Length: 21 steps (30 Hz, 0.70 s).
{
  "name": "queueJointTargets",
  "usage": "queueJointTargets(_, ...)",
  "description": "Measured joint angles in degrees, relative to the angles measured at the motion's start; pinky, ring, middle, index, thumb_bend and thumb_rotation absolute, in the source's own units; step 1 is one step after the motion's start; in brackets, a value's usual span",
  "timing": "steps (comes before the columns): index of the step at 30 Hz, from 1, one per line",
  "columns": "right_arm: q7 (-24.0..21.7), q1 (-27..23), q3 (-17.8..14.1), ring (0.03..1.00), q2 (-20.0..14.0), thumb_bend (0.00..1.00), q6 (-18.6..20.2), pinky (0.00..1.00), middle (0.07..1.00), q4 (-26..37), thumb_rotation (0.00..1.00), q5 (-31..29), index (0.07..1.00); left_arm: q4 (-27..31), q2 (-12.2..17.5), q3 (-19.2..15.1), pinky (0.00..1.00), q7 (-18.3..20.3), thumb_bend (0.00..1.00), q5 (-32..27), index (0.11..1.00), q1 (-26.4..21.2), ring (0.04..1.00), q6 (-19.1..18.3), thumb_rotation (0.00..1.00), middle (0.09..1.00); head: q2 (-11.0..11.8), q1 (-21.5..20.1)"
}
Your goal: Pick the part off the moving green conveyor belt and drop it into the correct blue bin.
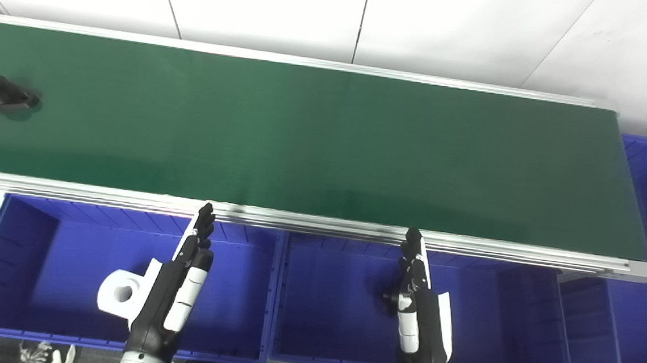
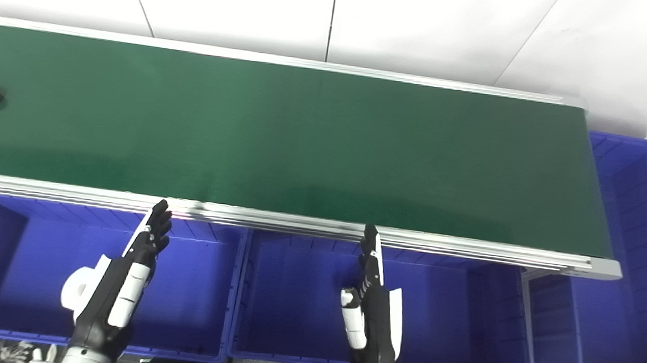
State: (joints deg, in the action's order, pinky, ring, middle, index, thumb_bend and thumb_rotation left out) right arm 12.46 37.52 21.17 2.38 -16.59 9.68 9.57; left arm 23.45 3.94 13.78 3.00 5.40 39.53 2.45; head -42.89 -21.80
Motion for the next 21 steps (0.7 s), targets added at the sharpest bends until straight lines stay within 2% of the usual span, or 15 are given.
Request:
queueJointTargets(6,-0.3,0.0,0.0,1.0,0.0,0.98,0.0,1.0,1.0,0.0,1.0,-0.1,1.0,-0.5,0.4,-0.1,1.0,0.3,0.51,-0.1,1.0,-0.4,1.0,0.7,1.0,1.0,0.3,-0.1)
queueJointTargets(10,-0.4,0.0,0.0,1.0,0.0,0.98,0.0,1.0,1.0,0.0,1.0,-0.1,1.0,-0.5,0.2,0.1,1.0,0.3,0.51,-0.8,1.0,-0.3,1.0,1.1,1.0,1.0,0.6,1.4)
queueJointTargets(14,-0.4,0.0,0.0,1.0,0.0,0.99,0.0,1.0,1.0,0.0,1.0,-0.2,1.0,-0.5,-0.6,0.3,1.0,0.2,0.52,-0.7,1.0,-0.1,1.0,1.1,1.0,1.0,0.9,2.4)
queueJointTargets(18,-0.4,0.0,-0.1,1.0,0.0,0.99,0.0,1.0,1.0,0.0,1.0,-0.1,1.0,-0.5,-1.7,0.5,1.0,-0.4,0.48,0.3,1.0,0.2,1.0,1.6,1.0,1.0,0.9,3.3)
queueJointTargets(21,-0.4,0.0,-0.1,1.0,0.0,0.98,0.0,1.0,1.0,0.0,1.0,0.0,1.0,-1.5,-3.0,0.5,1.0,-1.7,0.51,1.3,1.0,0.4,1.0,4.0,1.0,1.0,1.1,3.4)
